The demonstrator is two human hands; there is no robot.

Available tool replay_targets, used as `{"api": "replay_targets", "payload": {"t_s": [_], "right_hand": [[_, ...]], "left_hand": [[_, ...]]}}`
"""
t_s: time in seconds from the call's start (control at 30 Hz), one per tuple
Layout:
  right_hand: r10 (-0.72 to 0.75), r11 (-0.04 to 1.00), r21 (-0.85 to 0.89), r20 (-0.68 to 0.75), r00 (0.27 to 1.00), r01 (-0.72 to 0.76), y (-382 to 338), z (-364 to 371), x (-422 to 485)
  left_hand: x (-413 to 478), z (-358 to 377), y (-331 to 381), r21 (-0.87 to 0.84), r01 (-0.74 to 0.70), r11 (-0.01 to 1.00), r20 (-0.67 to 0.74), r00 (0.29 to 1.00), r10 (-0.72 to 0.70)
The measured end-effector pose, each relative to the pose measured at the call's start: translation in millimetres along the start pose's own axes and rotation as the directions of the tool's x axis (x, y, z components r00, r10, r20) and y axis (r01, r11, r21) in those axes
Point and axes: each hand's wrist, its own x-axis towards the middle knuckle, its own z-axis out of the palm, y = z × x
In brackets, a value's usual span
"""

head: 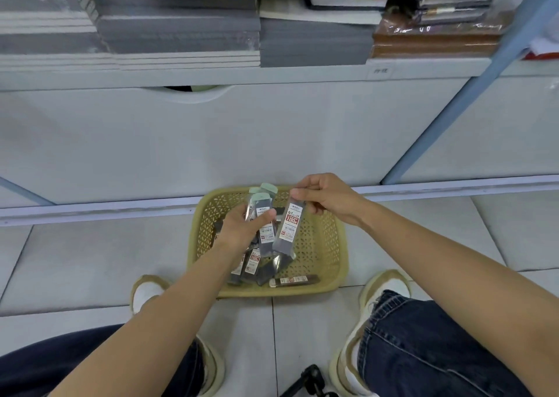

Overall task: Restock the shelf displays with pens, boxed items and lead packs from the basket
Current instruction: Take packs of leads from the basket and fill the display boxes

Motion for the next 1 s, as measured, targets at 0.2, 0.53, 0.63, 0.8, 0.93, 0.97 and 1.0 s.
{"api": "replay_targets", "payload": {"t_s": [0.2,0.53,0.63,0.8,0.93,0.97,1.0], "right_hand": [[-0.033,0.999,0.001,-0.035,0.999,0.033,2,17,-13],[-0.09,0.994,0.066,-0.013,0.996,0.09,-16,20,-23],[-0.111,0.994,-0.003,0.046,0.993,0.111,-24,18,-27],[-0.204,0.977,-0.069,-0.025,0.979,0.202,-52,7,-40],[-0.311,0.948,-0.115,-0.121,0.943,0.298,-94,-13,-54],[-0.339,0.938,-0.127,-0.137,0.931,0.323,-108,-19,-58],[-0.374,0.924,-0.152,-0.15,0.915,0.352,-124,-26,-63]], "left_hand": [[-20,13,7,-0.14,0.044,0.989,0.14,0.99,-0.025],[-34,7,26,-0.133,-0.133,0.982,0.147,0.977,0.153],[-38,8,32,-0.127,-0.17,0.977,0.121,0.975,0.186],[-47,15,47,-0.196,-0.223,0.955,0.063,0.969,0.239],[-57,15,87,-0.17,-0.354,0.92,0.058,0.928,0.368],[-60,16,102,-0.163,-0.386,0.908,0.067,0.914,0.4],[-64,17,120,-0.155,-0.425,0.892,0.077,0.895,0.439]]}}
